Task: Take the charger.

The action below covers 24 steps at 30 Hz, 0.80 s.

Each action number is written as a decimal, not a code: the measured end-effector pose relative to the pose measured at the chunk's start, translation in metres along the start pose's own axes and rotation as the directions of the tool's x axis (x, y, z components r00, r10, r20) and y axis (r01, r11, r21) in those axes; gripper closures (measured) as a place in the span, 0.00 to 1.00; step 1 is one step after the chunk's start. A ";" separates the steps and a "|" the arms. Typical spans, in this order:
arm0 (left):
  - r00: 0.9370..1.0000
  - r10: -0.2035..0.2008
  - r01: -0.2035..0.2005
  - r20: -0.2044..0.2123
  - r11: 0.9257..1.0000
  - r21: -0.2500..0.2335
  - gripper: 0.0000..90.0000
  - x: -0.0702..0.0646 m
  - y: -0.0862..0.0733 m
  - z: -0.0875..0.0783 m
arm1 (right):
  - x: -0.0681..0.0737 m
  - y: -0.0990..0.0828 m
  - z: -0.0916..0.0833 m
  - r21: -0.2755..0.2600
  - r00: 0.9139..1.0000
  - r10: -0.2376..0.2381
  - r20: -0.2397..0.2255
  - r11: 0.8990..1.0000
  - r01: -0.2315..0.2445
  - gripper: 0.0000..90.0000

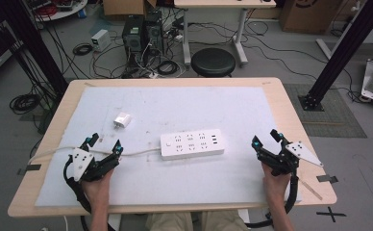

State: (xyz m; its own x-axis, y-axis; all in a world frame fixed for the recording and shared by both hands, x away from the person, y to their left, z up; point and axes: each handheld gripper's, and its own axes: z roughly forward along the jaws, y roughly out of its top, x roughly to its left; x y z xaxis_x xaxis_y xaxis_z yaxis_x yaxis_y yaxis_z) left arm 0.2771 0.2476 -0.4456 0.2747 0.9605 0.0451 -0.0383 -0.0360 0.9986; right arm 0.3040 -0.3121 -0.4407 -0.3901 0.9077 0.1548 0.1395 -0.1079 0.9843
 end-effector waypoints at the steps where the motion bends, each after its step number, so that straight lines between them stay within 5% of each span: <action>1: 1.000 0.002 -0.002 0.000 1.000 0.000 0.23 0.000 0.000 0.000 | 0.000 0.000 -0.001 -0.001 1.000 0.005 0.003 1.000 -0.005 0.22; 9: 0.999 0.031 -0.030 -0.026 0.999 0.016 0.23 -0.002 0.001 0.002 | 0.000 -0.001 0.000 -0.001 1.000 -0.011 -0.002 1.000 0.011 0.22; 17: 1.000 0.007 -0.006 -0.021 0.999 0.044 0.23 -0.002 0.004 0.002 | 0.002 -0.001 0.002 0.014 1.000 -0.028 0.001 0.999 0.028 0.22; 21: 0.998 -0.009 0.014 -0.054 0.995 0.100 0.23 0.002 0.013 0.006 | 0.002 -0.001 0.003 0.014 0.999 -0.033 0.002 0.999 0.033 0.22; 24: 0.999 -0.015 0.020 -0.032 0.990 0.142 0.23 0.005 0.020 0.011 | 0.003 -0.001 0.003 0.022 1.000 -0.025 0.013 0.999 0.024 0.22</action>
State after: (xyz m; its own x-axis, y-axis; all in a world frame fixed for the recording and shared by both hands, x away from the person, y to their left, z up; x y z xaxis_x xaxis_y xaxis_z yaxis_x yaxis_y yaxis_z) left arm 0.2883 0.2482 -0.4247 0.2442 0.9693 0.0289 0.1042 -0.0558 0.9930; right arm 0.3054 -0.3086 -0.4413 -0.3816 0.9152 0.1295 0.1501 -0.0769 0.9857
